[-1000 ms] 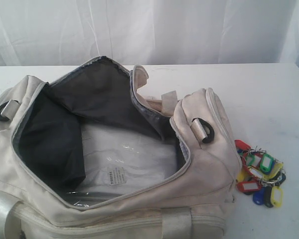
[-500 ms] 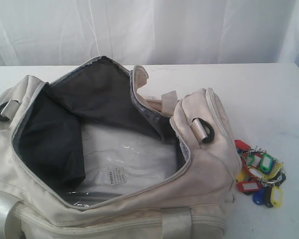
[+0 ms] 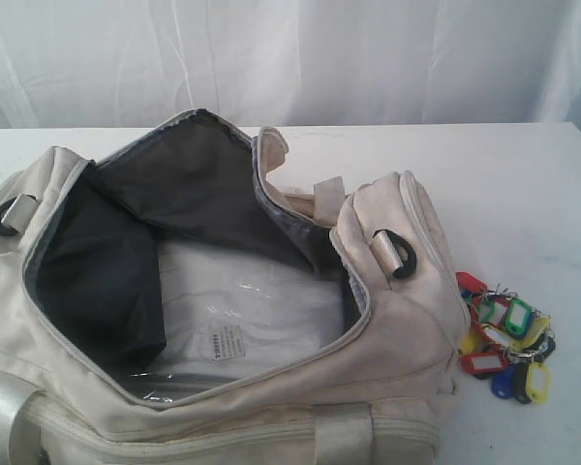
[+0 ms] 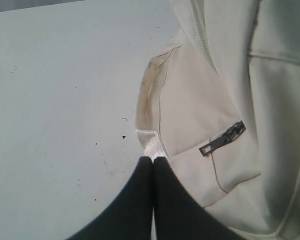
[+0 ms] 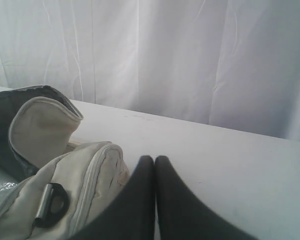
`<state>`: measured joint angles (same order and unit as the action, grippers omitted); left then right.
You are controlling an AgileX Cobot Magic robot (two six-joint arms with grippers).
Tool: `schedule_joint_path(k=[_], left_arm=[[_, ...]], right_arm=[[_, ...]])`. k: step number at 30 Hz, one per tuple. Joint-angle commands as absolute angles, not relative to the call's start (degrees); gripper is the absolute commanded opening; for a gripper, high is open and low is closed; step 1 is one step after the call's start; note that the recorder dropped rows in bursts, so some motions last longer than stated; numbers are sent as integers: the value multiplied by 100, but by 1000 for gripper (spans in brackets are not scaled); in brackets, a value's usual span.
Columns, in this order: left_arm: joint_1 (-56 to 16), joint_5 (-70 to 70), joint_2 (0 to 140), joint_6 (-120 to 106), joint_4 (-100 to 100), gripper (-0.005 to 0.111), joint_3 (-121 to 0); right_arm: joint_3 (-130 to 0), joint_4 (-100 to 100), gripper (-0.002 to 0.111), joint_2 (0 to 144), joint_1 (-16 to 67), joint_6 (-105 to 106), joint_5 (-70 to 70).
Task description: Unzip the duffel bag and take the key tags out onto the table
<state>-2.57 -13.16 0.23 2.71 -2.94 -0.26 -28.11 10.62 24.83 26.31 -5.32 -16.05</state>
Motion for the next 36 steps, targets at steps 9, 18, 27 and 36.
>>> schedule_joint_path(k=[9, 18, 27, 36], left_arm=[[-243, -1287, 0, 273, -265, 0, 0], [-243, -1287, 0, 273, -265, 0, 0], [-243, -1287, 0, 273, -265, 0, 0], [-243, -1287, 0, 273, -265, 0, 0]], right_arm=[[-2783, 1078, 0, 2296, 2291, -544, -1602], [-2344, 972, 0, 1262, 937, -926, -1662], [-897, 893, 0, 846, 764, -936, -1073], [0, 729, 0, 846, 764, -980, -71]])
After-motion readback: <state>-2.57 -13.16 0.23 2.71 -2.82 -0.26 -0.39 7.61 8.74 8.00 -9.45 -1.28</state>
